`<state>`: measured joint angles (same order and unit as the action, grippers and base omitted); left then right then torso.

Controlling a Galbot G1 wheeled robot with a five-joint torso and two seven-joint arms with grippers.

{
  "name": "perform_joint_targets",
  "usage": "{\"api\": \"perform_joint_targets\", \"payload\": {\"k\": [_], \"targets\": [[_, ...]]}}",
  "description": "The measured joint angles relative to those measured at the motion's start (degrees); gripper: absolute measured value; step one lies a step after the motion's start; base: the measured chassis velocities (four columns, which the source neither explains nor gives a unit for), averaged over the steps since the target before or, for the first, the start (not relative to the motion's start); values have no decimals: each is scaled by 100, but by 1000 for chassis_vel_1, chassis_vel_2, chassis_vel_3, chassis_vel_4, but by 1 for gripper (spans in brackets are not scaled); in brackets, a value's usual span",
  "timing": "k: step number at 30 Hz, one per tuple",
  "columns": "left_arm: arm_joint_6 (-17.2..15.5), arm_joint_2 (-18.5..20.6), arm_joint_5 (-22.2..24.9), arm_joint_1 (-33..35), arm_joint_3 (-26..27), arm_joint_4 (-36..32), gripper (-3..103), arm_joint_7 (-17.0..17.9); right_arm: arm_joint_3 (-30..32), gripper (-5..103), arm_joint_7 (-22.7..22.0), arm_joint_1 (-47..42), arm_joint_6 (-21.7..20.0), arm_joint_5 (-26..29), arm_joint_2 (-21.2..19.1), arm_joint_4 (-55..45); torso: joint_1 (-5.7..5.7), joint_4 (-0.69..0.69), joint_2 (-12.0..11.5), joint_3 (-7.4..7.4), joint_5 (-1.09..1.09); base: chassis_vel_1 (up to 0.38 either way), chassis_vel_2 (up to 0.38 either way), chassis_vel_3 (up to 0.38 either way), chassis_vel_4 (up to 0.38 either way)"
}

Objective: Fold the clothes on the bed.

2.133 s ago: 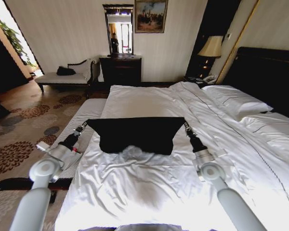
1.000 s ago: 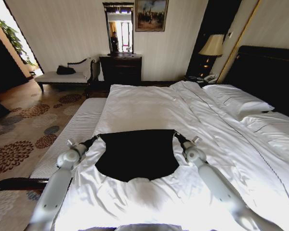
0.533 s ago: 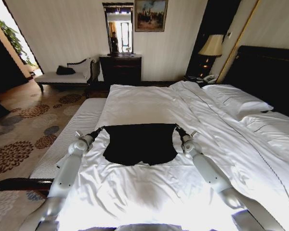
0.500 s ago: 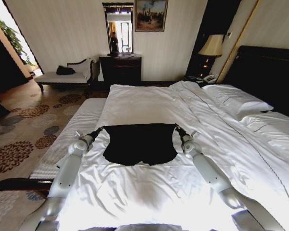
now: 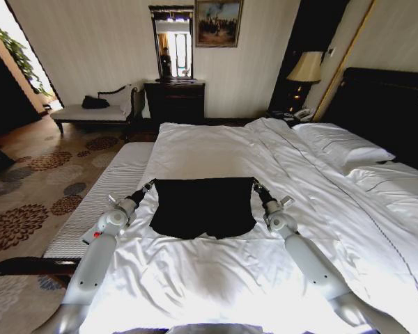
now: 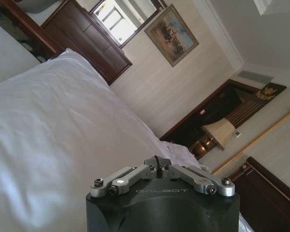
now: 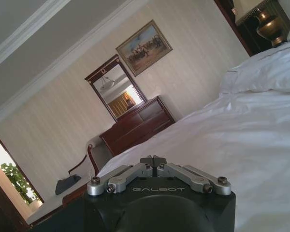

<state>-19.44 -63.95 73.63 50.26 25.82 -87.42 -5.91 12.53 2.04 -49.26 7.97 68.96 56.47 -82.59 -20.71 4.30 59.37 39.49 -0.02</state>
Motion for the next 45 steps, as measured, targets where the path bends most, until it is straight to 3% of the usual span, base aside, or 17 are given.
{"api": "perform_joint_targets", "payload": {"k": [2,7,19,45], "targets": [[-7,25,-7,161,29,-104,0,3,102,0,-22,-289,34,14,-68,-193,1,8,1,-1,0,0,0,0,0],[-81,36,-28,563,210,-277,0,-12,233,0,-31,-781,106,-87,-97,-424,2,1,1,-1,-1,0,0,0,0],[-163,65,-169,1380,513,-757,0,-211,305,0,-240,-1432,175,-307,-12,-975,0,2,0,-1,-2,0,0,0,0],[-121,-4,-662,2010,642,-686,0,-440,313,0,-428,-2474,339,-632,-11,-1345,0,2,0,0,-2,0,0,0,0]]}}
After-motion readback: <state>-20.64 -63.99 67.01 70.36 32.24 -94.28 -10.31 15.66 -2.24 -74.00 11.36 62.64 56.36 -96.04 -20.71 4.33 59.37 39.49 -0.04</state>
